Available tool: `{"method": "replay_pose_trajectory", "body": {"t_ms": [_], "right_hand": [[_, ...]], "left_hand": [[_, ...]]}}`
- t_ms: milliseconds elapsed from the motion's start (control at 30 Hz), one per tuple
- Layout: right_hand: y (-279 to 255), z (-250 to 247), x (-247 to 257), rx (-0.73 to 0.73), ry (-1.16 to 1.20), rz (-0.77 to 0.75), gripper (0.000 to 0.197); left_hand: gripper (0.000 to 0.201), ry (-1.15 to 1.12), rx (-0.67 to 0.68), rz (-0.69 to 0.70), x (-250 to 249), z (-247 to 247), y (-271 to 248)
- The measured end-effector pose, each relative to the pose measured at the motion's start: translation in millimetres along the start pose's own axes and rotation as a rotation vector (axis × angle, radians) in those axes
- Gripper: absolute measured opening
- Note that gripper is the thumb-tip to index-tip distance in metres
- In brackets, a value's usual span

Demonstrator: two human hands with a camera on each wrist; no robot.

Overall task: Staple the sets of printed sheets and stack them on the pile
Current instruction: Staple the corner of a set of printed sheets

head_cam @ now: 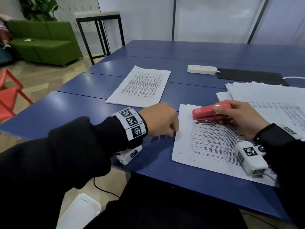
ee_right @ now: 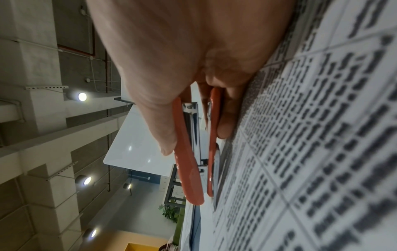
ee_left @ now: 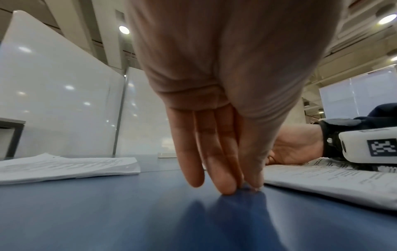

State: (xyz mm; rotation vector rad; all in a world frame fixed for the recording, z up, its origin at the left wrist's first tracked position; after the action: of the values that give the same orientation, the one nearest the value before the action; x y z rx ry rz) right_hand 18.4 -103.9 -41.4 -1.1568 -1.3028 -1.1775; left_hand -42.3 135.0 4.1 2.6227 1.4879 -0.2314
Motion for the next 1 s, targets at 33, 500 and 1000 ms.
{"method": "replay_pose_trajectory", "body": {"t_ms": [33, 500, 1000], "right_hand": [[-0.3, 0.5, 0.2, -0.001, 0.001, 0.007, 0.067], [0.2, -1.0, 0.9, 0.017, 0.009, -0.017, 0.078], [-4.0, 0.9, 5.7, 0.017, -0.016, -0.008, 0.085]], "left_hand": [[0.018, 0.012, 0.007, 0.015, -1.7, 0.7, 1.3], [0.017, 0.077, 0.011, 0.148, -3.2, 1.6, 2.3], [0.009, 0.158, 0.055, 0.113, 6.5, 14.0, 1.7]]}}
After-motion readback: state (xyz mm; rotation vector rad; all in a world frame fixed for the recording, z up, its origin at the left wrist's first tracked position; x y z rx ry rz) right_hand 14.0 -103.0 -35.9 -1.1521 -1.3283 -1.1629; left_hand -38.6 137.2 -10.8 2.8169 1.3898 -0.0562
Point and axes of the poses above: each hand's wrist, its own y-axis towards the middle knuckle, its own z-axis out of the palm, x = y × z, the point moved 6 cm from there along y, towards the middle knuckle, and after that the axes turned 7 degrees about -x, right-handed, at the moved point
